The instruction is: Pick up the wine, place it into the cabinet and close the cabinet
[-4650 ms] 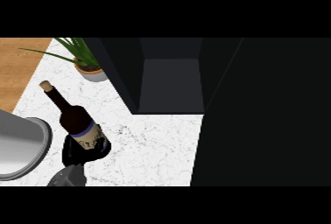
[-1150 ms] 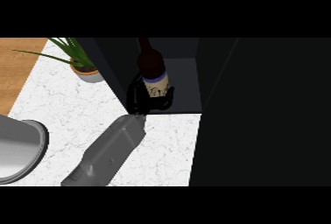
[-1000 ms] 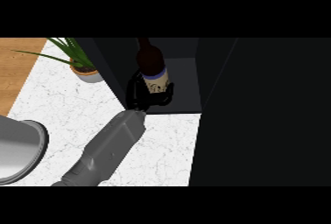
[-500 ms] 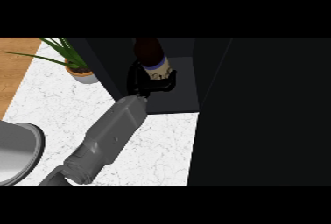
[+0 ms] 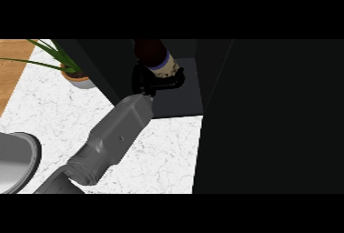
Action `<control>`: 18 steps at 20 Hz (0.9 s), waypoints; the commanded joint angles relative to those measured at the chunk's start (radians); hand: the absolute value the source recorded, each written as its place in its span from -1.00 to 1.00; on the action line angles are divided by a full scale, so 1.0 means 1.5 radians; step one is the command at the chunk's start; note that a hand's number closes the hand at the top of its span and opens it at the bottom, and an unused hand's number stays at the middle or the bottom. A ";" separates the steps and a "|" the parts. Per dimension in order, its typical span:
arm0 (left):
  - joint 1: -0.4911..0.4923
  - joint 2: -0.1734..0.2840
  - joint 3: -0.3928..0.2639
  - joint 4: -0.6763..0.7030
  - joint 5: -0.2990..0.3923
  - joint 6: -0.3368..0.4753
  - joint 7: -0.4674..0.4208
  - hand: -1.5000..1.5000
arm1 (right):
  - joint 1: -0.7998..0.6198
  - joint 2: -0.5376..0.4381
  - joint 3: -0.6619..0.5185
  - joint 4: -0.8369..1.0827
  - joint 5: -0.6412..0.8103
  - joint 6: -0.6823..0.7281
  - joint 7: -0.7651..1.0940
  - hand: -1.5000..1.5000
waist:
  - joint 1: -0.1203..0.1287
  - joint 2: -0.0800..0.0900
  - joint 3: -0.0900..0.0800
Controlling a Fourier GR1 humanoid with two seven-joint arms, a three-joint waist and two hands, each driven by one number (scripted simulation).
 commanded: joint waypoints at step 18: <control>0.056 0.000 -0.120 -0.099 0.120 0.070 -0.017 1.00 | -0.011 0.012 0.039 0.024 0.001 -0.005 -0.021 -1.00 | -0.039 0.005 0.000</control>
